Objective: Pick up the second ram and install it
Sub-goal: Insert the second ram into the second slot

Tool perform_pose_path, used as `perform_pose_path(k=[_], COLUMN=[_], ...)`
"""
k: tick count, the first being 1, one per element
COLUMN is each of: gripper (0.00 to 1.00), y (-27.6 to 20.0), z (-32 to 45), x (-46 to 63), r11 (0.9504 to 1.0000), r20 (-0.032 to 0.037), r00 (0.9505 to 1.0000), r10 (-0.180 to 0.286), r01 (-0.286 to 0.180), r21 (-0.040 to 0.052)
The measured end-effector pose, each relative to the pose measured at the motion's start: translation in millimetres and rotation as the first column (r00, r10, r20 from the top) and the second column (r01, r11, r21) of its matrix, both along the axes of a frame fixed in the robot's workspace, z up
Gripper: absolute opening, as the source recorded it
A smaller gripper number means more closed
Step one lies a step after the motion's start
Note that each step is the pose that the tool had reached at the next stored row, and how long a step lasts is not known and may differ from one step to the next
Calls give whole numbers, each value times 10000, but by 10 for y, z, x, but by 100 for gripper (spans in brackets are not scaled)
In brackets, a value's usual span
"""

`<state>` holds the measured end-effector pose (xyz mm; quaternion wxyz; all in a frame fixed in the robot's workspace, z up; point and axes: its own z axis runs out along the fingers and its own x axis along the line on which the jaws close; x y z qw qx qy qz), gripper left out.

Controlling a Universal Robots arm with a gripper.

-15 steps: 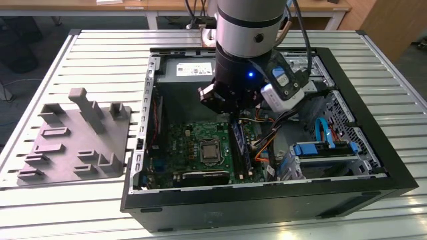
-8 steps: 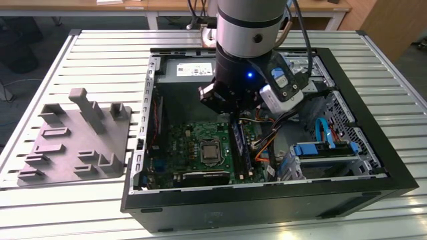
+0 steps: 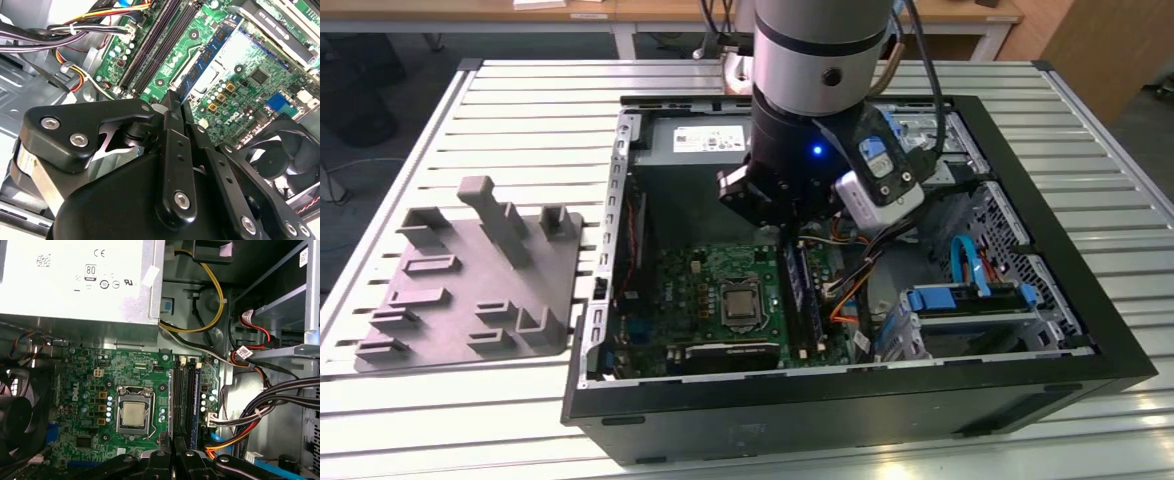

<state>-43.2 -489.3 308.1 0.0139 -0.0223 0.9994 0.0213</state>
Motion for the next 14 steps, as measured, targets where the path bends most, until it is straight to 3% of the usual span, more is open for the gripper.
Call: perform_pose_path(k=[14], gripper=[14], y=[0], z=[-1], x=[0], r11=[9968], r20=[0], r00=[9968], r10=[-801], r01=[801], r21=[0])
